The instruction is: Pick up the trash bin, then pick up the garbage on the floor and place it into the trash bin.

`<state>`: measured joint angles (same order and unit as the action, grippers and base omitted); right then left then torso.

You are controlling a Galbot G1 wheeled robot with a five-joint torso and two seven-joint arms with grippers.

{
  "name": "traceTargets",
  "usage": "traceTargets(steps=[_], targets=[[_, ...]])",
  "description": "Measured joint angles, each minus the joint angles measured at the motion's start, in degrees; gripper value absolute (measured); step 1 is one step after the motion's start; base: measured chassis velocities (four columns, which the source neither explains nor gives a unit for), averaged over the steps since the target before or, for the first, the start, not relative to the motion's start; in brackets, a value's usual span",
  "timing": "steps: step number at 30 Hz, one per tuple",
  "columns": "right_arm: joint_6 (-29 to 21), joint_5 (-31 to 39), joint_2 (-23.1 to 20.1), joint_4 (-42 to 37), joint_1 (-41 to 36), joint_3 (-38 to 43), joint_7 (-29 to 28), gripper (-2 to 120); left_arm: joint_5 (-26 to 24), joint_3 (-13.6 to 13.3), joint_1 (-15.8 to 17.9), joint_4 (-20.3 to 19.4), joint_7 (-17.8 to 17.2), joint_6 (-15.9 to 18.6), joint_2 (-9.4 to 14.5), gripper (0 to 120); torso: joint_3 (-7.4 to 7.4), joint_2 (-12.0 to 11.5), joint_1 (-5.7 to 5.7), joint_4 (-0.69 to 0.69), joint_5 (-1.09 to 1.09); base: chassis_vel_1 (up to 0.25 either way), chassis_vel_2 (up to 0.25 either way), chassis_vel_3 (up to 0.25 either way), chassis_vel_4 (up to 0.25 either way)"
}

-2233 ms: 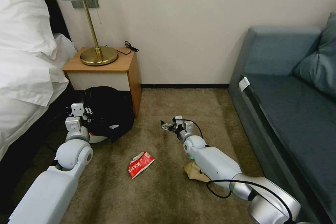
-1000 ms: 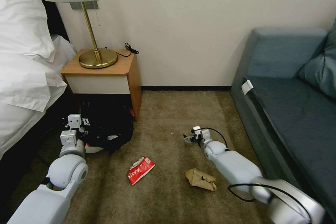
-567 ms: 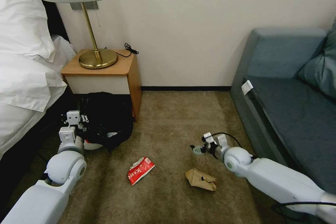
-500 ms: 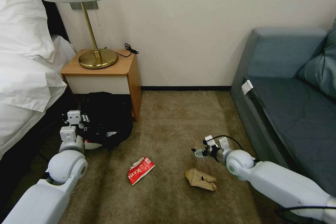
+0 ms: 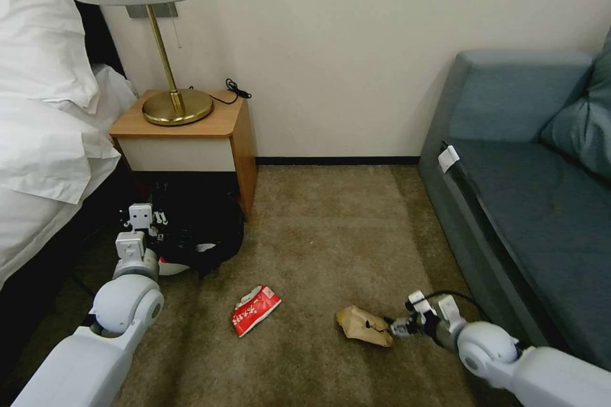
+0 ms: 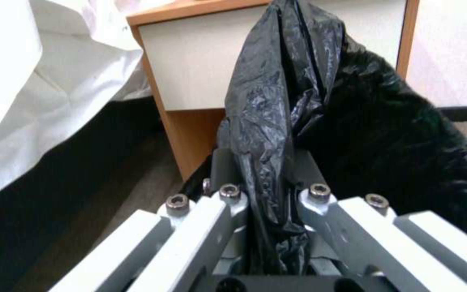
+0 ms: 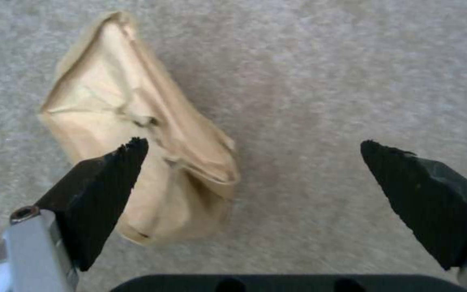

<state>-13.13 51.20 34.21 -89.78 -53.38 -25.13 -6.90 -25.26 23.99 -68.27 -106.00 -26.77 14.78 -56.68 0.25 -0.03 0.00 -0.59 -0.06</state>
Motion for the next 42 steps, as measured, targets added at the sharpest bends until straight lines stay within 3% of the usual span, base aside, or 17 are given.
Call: traceTargets(steps=[17, 21, 30, 42], targets=[[2.3, -3.4, 8.4, 7.3, 1.9, -3.8, 2.4, 100, 1.0, 0.8, -2.5, -0.3, 0.3, -0.6, -0.9, 6, 0.01, 0.0, 0.0, -0.01, 0.0, 0.0, 0.0, 0.0, 0.0], [4.5, -4.4, 12.3, 13.8, 5.2, -6.3, 5.3, 100, 1.6, 1.7, -4.3, -0.8, 0.7, -1.1, -1.4, 6, 0.01, 0.0, 0.0, -0.01, -0.01, 0.0, 0.0, 0.0, 0.0], [6.4, -5.3, 15.5, 20.2, 7.1, -7.5, 8.7, 100, 2.0, 2.0, -4.9, -0.5, 1.0, -1.5, -1.7, 6, 0.01, 0.0, 0.0, -0.01, -0.01, 0.0, 0.0, 0.0, 0.0], [8.3, -5.4, 15.6, 22.2, 7.0, -7.0, 11.4, 58, 2.1, 2.0, -4.6, -0.3, 0.8, -1.5, -1.8, 6, 0.0, 0.0, 0.0, 0.01, 0.01, 0.0, 0.0, 0.0, 0.0]])
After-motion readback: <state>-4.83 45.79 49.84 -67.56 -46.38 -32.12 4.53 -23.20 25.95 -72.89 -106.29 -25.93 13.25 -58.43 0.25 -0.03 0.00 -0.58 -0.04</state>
